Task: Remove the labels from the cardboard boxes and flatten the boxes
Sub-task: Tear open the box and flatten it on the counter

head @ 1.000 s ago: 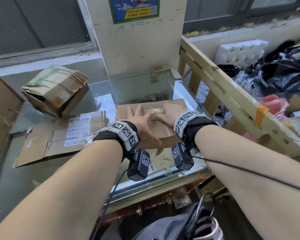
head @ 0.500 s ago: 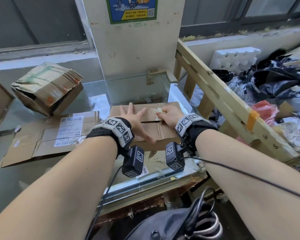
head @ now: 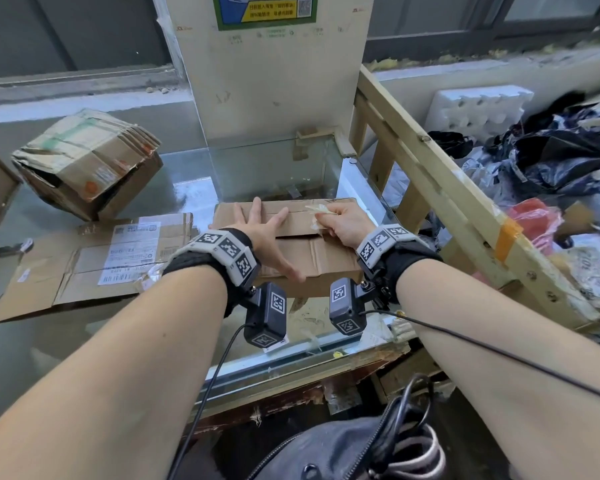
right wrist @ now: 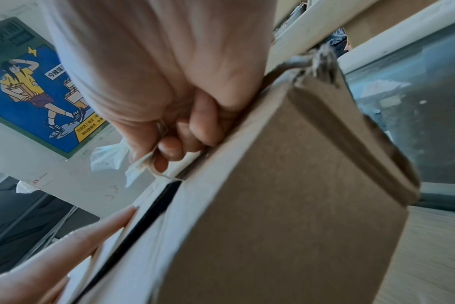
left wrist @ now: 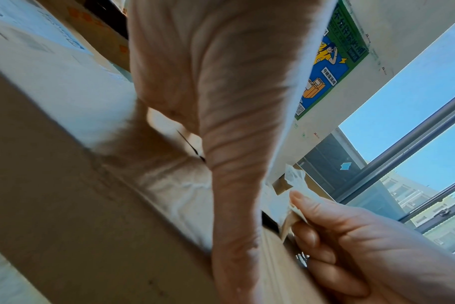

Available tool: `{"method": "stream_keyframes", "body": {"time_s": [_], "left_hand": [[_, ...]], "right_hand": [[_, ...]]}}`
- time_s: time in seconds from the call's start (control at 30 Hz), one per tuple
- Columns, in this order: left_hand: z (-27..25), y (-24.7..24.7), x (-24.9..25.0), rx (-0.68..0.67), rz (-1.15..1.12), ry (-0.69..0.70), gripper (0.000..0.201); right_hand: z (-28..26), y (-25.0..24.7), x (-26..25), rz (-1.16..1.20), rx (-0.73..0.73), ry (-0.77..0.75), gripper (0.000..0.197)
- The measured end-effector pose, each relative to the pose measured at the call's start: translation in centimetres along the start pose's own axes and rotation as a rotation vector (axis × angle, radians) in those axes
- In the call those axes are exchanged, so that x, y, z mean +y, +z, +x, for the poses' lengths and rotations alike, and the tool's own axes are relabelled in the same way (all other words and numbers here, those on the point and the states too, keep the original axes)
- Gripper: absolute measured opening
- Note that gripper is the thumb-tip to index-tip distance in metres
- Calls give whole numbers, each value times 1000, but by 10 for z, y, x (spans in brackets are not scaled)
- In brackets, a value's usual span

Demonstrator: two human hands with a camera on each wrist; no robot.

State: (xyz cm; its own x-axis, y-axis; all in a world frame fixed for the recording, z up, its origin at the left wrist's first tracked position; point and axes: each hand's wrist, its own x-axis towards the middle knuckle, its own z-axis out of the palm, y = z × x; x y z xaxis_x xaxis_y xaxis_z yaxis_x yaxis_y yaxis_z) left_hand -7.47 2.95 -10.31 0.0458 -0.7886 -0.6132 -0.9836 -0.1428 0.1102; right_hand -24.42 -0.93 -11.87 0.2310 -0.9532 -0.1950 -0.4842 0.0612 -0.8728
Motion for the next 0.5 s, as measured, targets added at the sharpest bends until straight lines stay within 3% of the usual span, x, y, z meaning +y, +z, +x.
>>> {"method": "stream_keyframes", "body": {"time_s": [0.5], "left_hand": [[-10,-1,3,19,-43,3,136]], "right_hand": [[4,5,6,287,24,27,34]]}}
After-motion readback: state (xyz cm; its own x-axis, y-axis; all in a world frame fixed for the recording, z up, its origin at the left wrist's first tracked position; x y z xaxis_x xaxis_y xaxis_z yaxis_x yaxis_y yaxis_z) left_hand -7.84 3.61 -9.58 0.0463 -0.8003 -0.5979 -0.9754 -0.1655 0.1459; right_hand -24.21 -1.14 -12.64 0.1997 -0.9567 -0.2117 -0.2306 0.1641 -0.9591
